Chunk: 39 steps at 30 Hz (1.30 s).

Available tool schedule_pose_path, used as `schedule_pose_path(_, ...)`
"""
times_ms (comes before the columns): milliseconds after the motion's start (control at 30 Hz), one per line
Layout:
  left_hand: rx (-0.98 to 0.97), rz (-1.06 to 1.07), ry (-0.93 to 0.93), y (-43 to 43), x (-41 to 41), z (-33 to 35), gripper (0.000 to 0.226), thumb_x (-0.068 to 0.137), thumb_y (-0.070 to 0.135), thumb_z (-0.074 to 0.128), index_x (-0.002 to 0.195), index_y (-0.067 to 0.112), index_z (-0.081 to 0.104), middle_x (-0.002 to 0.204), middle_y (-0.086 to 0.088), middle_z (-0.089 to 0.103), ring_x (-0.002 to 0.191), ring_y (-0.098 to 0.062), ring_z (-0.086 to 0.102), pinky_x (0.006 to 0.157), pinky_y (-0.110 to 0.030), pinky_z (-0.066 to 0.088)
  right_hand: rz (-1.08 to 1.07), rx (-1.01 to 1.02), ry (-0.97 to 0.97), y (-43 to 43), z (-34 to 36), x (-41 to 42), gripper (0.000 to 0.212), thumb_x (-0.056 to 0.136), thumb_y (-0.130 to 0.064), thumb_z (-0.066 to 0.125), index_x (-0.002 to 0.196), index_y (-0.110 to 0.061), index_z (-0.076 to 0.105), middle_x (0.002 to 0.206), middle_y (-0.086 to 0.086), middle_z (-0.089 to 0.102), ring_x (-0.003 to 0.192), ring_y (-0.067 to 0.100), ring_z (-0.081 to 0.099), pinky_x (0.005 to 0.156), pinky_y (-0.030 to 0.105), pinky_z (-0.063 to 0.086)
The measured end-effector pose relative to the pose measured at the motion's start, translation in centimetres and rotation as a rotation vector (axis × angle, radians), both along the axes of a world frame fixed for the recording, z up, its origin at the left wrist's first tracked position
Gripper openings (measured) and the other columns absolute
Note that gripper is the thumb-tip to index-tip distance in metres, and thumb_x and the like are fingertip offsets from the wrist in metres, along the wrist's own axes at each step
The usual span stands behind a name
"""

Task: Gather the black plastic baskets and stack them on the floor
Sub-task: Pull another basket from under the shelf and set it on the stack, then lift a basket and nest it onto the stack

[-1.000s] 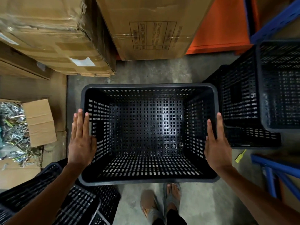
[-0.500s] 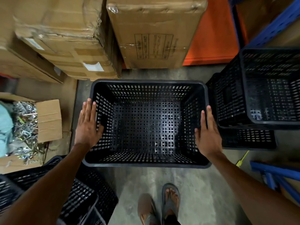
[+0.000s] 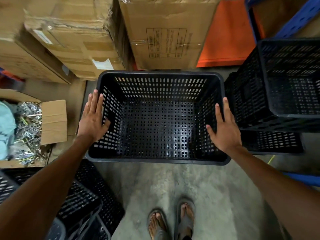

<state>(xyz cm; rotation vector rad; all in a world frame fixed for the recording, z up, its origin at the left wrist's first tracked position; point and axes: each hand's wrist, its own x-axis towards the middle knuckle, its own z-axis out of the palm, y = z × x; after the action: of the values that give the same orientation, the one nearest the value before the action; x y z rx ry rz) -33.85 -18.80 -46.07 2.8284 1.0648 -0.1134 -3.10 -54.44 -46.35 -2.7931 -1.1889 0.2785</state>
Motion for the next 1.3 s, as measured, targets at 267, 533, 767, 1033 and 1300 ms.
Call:
schedule_pose_path(267,-0.260,0.202,-0.028,-9.8,4.1,7.6,0.083,0.090,0.028,0.057,0.156,0.007,0.009,0.164,-0.012,0.006,0.152,-0.029,-0.007,0.125,-0.041,0.004,0.015,-0.049,0.210,-5.0,8.3,-2.5,0.079,0.096,-0.046,0.045,0.157,-0.016,0.003,0.164,0.012,-0.005,0.152,0.029,-0.004,0.117,0.044,0.027)
schedule_pose_path(533,-0.780,0.123,0.040,-31.2,12.2,24.6,0.066,0.093,0.025,0.057,0.152,0.017,0.030,0.161,-0.012,0.021,0.145,-0.029,0.032,0.114,-0.034,0.033,-0.389,-0.129,0.501,-18.2,25.5,-7.2,0.080,0.098,-0.038,0.046,0.156,-0.018,-0.004,0.165,0.007,0.002,0.152,0.024,0.003,0.120,0.034,0.019)
schedule_pose_path(767,-0.880,0.084,0.070,-37.0,22.2,30.2,0.057,0.093,0.028,0.057,0.146,0.018,0.041,0.133,-0.013,0.060,0.120,-0.029,0.060,0.098,-0.034,0.051,-0.626,-0.003,0.549,-23.9,30.7,0.2,0.077,0.098,-0.029,0.050,0.156,-0.013,0.003,0.162,0.012,0.015,0.149,0.025,0.021,0.117,0.032,0.026)
schedule_pose_path(1033,-0.817,0.205,0.032,-37.4,37.8,24.5,0.059,0.094,0.030,0.056,0.149,0.020,0.038,0.132,-0.013,0.063,0.118,-0.029,0.063,0.095,-0.034,0.048,-0.617,0.015,0.475,-26.1,26.7,19.7,0.074,0.098,-0.028,0.049,0.156,-0.006,0.007,0.163,0.017,0.010,0.152,0.028,0.008,0.121,0.034,0.019)
schedule_pose_path(1300,-0.736,0.524,-0.008,-36.7,50.0,14.9,0.066,0.091,0.023,0.061,0.149,0.007,0.034,0.133,-0.028,0.057,0.122,-0.043,0.056,0.101,-0.047,0.046,-0.541,-0.106,0.257,-28.0,17.8,38.4,0.074,0.097,-0.031,0.046,0.155,-0.004,0.009,0.163,0.017,0.005,0.152,0.031,0.003,0.119,0.041,0.020)
